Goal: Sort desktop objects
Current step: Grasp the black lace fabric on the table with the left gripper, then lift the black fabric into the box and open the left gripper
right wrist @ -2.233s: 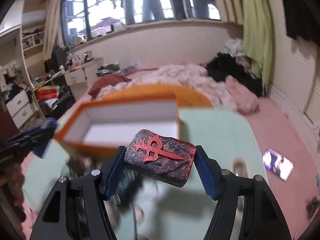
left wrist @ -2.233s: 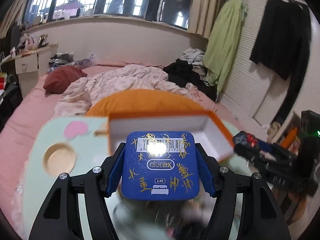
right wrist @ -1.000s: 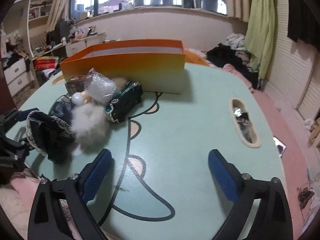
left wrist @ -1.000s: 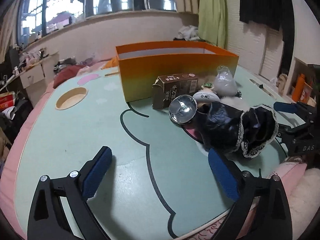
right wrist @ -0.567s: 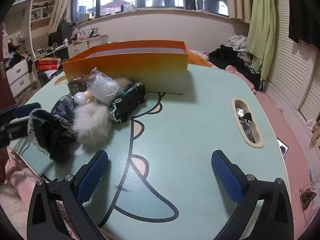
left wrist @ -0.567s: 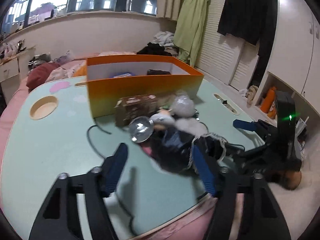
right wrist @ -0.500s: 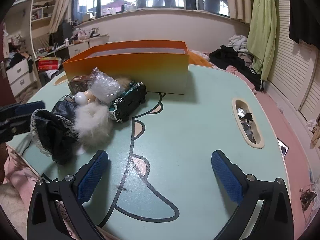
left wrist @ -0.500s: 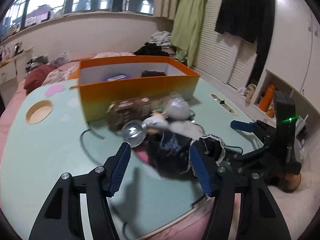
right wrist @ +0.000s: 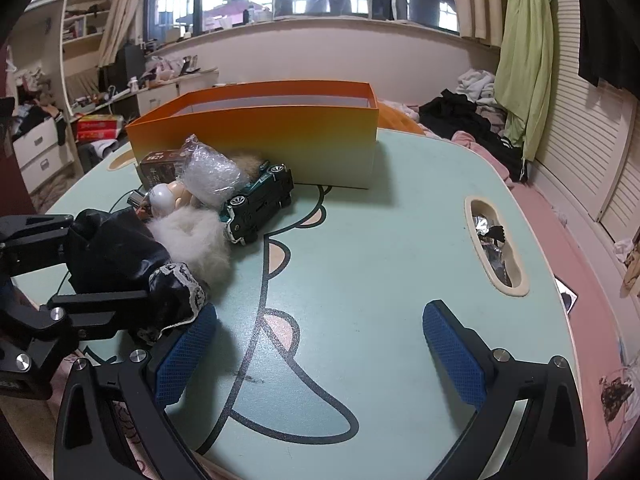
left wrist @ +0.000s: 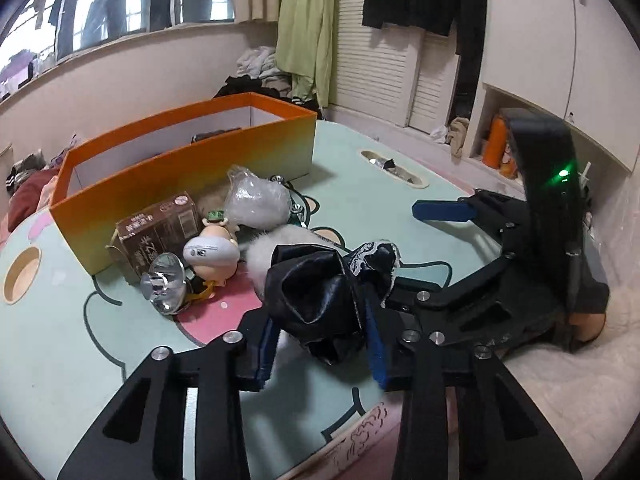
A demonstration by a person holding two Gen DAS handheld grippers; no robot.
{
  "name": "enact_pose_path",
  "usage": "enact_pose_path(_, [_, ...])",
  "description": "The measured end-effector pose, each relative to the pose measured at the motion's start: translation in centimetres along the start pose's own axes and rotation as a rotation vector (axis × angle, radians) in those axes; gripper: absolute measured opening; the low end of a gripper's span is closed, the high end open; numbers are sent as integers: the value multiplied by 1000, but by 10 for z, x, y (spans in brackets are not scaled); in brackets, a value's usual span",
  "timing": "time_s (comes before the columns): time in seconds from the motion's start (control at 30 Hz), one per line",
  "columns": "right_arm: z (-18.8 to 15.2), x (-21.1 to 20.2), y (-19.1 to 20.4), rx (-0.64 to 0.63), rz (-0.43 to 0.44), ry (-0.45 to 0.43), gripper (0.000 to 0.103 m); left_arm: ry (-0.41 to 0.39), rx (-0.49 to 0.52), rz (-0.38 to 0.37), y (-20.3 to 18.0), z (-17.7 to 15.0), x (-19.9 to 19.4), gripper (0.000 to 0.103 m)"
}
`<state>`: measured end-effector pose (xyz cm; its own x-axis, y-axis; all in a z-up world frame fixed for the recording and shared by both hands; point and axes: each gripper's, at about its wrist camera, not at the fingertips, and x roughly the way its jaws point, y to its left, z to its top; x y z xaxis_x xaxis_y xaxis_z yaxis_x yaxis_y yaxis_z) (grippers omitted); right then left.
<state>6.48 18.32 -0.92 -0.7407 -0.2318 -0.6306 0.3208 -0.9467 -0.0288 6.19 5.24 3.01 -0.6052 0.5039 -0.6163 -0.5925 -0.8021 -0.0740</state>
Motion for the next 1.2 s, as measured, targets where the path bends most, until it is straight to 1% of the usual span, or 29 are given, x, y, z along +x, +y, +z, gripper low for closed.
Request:
enact_pose_path(0.1, [-1,0,2,-13,19,-4,103,-32,-26,17,11,3,-19,35])
enact_pose_path(0.17, [-2,-1,5,-31,42,-2,103,-68,-100,22,32,11,-40,35])
enact_pose_path(0.2, [0,-1,7,-42,70,0,103,-89,-132,31,41,15,-50,35])
enact_pose_path(0.23, [1,-2,9,-48,98,-4,103,-119,-164,58,53,20,-62,35])
enact_pose_path(0.27, [3,-5,13,-57,119,-16,103,-150,-179,102,61,25,-73,35])
enact_pose_path(0.33, [11,-10,23,-100,111,-51,102,-190,-188,175,72,28,-87,35])
enact_pose_path(0.37, [16,-12,29,-126,105,-67,101,-206,-198,195,77,30,-92,35])
enact_pose_path(0.43, [27,-12,41,-167,127,-72,95,-223,-224,203,85,29,-101,35])
enact_pose_path(0.5, [41,0,51,-184,147,-20,81,-232,-227,214,88,28,-104,35])
enact_pose_path(0.53, [44,5,53,-180,150,-1,77,-234,-223,216,87,29,-104,35])
enact_pose_path(0.6, [51,20,56,-169,162,52,61,-229,-217,209,85,27,-103,35])
enact_pose_path(0.63, [52,26,58,-168,166,75,55,-224,-217,203,85,27,-100,35])
enact_pose_path(0.67, [53,33,57,-168,164,100,43,-220,-219,202,86,28,-99,35])
enact_pose_path(0.7, [52,38,58,-167,166,124,35,-215,-218,198,86,27,-98,35])
enact_pose_path(0.77, [49,35,55,-164,177,111,34,-206,-216,189,85,27,-93,35])
enact_pose_path(0.83, [47,30,47,-145,207,103,34,-202,-209,185,82,27,-91,35])
enact_pose_path(0.9, [45,21,30,-89,247,71,34,-201,-202,186,80,28,-90,35])
enact_pose_path(1.03, [46,5,-3,11,268,2,34,-196,-199,184,80,30,-85,35])
enact_pose_path(1.13, [64,1,-18,65,266,-29,34,-197,-192,179,79,42,-76,35])
enact_pose_path(1.17, [69,-1,-18,73,253,-41,34,-200,-192,179,80,48,-71,35])
enact_pose_path(1.2, [83,0,-20,77,237,-52,34,-201,-200,180,83,57,-65,35])
